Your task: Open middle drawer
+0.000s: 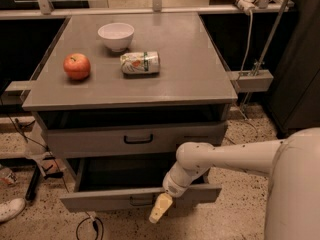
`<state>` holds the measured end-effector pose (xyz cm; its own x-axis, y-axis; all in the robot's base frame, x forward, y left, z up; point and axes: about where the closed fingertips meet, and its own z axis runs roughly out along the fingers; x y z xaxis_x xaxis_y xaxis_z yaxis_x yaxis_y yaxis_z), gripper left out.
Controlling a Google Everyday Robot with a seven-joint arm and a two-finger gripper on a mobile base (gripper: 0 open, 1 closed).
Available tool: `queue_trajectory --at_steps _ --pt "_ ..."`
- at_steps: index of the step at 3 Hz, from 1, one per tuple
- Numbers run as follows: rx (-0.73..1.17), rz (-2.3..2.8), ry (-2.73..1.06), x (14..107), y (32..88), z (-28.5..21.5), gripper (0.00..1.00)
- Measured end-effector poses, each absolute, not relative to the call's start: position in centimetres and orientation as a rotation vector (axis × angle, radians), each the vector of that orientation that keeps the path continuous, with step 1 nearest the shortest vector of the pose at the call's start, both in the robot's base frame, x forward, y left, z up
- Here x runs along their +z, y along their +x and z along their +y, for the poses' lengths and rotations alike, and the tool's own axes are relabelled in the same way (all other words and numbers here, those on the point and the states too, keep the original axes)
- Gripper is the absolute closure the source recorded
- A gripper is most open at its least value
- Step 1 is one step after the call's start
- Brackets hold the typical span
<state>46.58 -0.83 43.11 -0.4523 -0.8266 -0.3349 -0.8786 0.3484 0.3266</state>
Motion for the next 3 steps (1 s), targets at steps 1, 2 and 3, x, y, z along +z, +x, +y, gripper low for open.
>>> queue_trajectory --at_steps 1,2,3 --pt "0.717 2.526 -1.573 42.4 46.0 -1.4 0.00" --pt "0.699 2.548 -1.551 42.4 45.6 -2.2 0.00" --pt "0.666 2.595 -1.484 42.5 44.2 -4.1 0.00"
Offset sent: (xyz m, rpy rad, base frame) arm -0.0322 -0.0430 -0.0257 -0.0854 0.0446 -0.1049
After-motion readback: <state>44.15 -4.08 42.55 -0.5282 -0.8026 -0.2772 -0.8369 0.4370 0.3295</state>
